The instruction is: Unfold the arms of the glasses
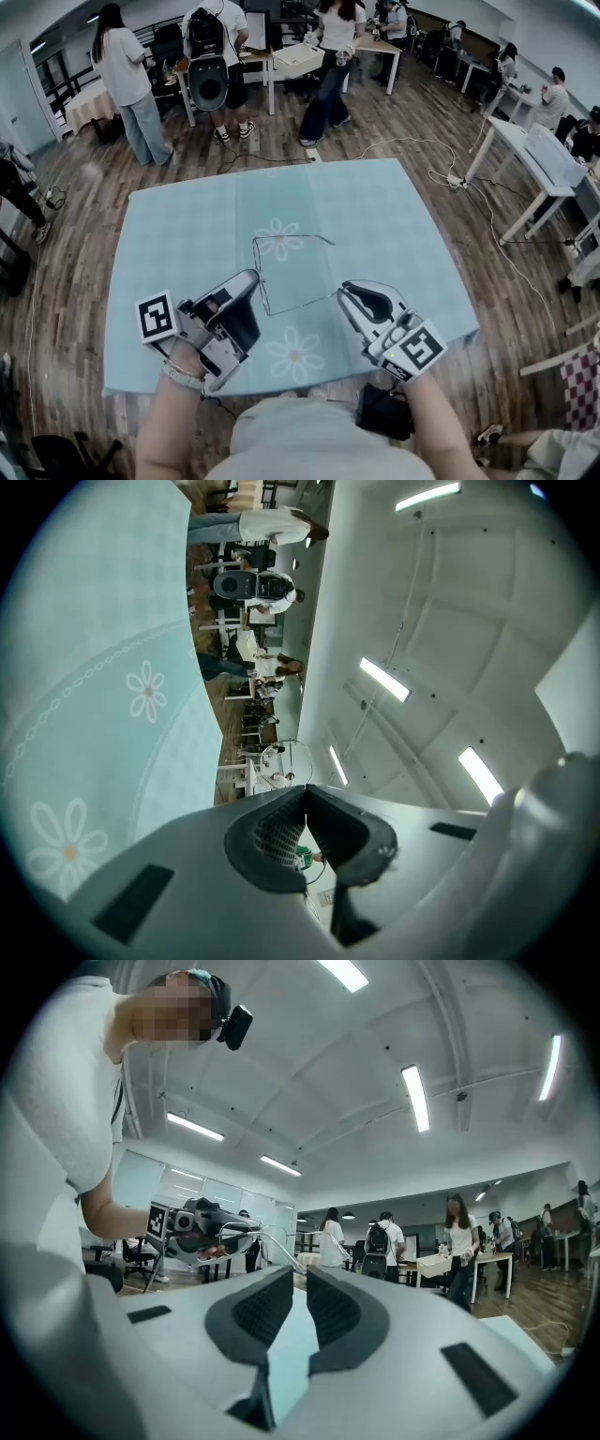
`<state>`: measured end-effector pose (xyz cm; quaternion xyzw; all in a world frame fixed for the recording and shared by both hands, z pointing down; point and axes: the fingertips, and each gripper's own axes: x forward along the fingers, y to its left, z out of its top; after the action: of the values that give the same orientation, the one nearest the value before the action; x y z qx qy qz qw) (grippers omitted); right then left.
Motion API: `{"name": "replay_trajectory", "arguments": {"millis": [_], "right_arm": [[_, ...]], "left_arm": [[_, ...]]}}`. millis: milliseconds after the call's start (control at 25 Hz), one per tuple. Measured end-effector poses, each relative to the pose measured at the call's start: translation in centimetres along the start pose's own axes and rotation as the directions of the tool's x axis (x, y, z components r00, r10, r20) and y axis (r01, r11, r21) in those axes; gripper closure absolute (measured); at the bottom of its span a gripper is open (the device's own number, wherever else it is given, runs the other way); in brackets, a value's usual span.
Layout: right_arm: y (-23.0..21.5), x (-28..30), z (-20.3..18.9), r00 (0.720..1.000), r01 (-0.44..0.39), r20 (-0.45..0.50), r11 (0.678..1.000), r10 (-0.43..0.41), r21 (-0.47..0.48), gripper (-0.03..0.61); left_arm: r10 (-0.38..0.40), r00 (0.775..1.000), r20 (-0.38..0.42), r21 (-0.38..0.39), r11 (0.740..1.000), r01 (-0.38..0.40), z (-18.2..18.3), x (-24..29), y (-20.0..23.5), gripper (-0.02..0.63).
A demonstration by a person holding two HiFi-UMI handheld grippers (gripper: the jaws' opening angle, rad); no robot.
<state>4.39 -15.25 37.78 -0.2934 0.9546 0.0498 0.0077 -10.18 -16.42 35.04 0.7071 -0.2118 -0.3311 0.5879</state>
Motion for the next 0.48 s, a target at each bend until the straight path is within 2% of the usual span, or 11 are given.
{"name": "replay_trajectory", "arguments": {"millis": [280,480], "right_arm": [[0.5,-1.2,-0.4,1.0,-0.012,-0.013,1.0,0.012,0.001,0.531],[0.4,-1.4,-0.7,1.0,-0.005,-0.031,1.0,0.005,-0.002,0.531]], "left_arm": [[0.011,1.0,0.021,0.022,1.0,-0.012,0.1,0.6,0.2,0.603],[-0.012,1.0,0.002,0.012,1.0,0.012,-0.3,1.0,-0.2,0.603]]}}
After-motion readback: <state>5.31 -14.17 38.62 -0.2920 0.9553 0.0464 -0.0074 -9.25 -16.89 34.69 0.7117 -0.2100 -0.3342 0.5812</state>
